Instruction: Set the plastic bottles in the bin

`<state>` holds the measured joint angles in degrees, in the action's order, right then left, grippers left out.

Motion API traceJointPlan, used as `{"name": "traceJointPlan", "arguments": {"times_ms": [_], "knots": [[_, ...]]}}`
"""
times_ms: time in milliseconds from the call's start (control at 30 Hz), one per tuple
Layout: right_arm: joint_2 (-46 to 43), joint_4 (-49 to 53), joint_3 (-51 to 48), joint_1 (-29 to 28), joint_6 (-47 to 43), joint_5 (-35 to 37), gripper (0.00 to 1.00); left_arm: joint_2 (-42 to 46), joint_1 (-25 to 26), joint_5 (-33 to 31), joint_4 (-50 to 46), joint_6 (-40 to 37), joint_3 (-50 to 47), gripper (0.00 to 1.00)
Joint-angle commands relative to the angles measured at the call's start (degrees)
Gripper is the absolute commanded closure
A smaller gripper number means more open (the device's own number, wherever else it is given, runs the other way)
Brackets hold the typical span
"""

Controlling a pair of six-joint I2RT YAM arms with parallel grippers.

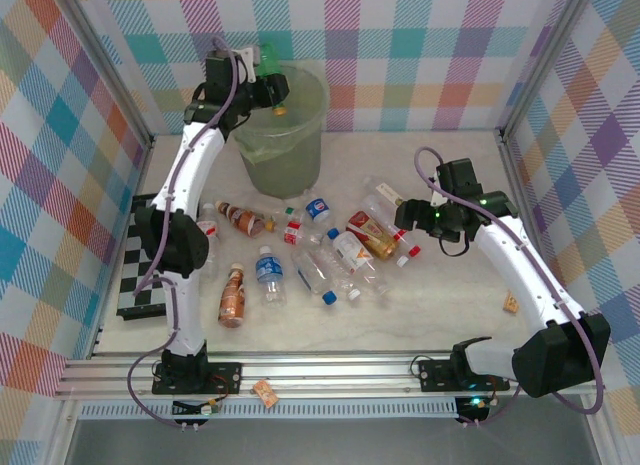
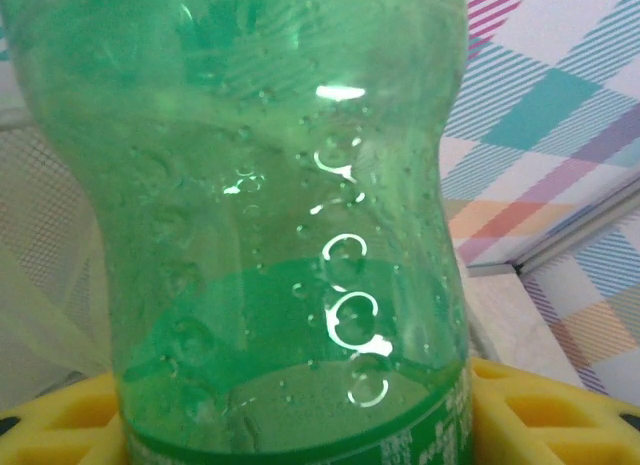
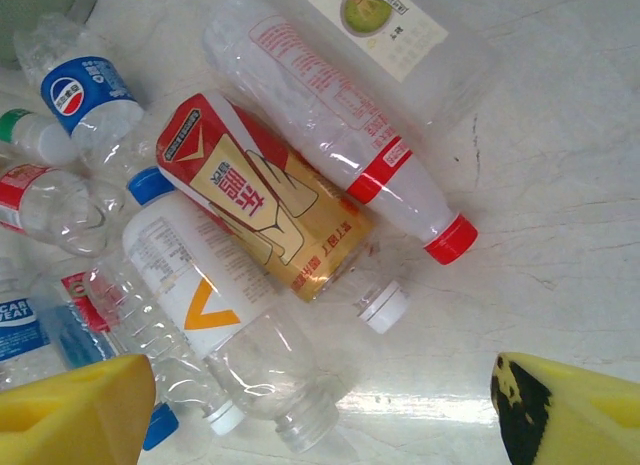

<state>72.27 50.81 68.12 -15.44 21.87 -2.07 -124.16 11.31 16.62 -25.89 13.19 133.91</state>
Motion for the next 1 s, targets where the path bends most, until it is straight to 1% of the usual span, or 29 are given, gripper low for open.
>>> {"name": "traceJointPlan", "arguments": {"times_ms": [0,67,133,233,333,433,467,533,633,700,800,867,967], "knots": [[0.27,1.4,-0.51,-0.2,-2.39,2.58,0.12,-2.67,-0.5,-1.87,-4.08,-2.85,3.1,0.71],[1.37,1.57,0.33,-0.16,-4.47,3.87,0.13,-3.82,-0.48,-2.54,-6.32,-4.98,3.29,0.7],[3.4,2.0,1.8,-0.2,-7.63,4.97,0.15,-5.12,-0.41,-2.33,-8.21,-7.36,3.38,0.67],[7.6,2.54,5.25,-0.2,-11.84,9.47,0.15,-7.56,-0.41,-1.86,-12.29,-10.57,4.74,0.64],[12.24,1.07,8.23,-0.18,-16.25,13.4,0.15,-8.79,-0.33,-1.92,-14.97,-12.76,4.71,0.64],[17.35,-1.95,10.82,0.53,-20.54,13.97,0.15,-9.26,-0.07,-2.15,-16.44,-14.02,4.35,0.62],[19.43,-2.79,11.85,0.96,-21.82,13.27,0.15,-9.34,0.09,-1.99,-16.86,-14.46,4.35,0.6],[23.5,-3.36,14.39,1.99,-23.43,12.13,0.15,-9.37,0.28,-1.77,-17.59,-14.99,4.35,0.51],[28.37,-4.24,17.43,3.13,-24.9,8.04,0.16,-9.07,0.35,-1.62,-18.23,-15.46,4.26,0.34],[31.13,-4.88,18.98,3.31,-25.61,5.91,0.16,-8.67,0.38,-1.46,-18.75,-15.73,4.26,0.25],[34.79,-4.93,20.61,3.31,-26.08,4.89,0.15,-7.85,0.38,-1.19,-19.52,-16.18,4.26,0.17],[36.68,-5.42,21.04,3.58,-26.27,4.37,0.15,-7.25,0.38,-0.82,-19.9,-16.27,4.26,0.1],[38.78,-6.0,21.52,4.0,-25.8,3.31,0.15,-6.26,0.47,0.03,-20.08,-16.27,4.26,0.07]]}}
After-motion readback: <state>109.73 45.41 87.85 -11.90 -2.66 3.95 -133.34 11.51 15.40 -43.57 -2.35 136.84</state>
